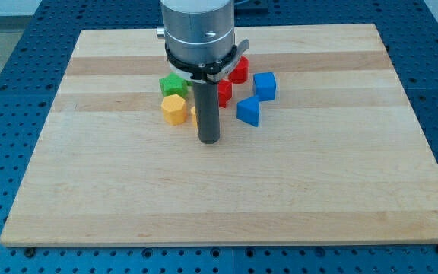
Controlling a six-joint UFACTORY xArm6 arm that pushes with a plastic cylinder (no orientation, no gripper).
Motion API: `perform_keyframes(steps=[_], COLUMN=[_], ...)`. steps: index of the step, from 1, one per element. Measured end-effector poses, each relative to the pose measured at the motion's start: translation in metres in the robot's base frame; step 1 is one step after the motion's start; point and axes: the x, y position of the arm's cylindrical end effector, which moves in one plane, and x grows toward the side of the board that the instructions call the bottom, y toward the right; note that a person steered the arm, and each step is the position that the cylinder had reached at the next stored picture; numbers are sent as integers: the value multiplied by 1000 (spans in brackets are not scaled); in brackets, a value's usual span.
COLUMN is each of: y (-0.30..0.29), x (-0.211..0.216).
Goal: Push the yellow heart to the center of the all blocks
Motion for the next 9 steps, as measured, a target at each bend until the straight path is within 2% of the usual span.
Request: perform_keyframes(steps=[3,7,9], y=[-38,-16,-16], x=[-6,-12,-28])
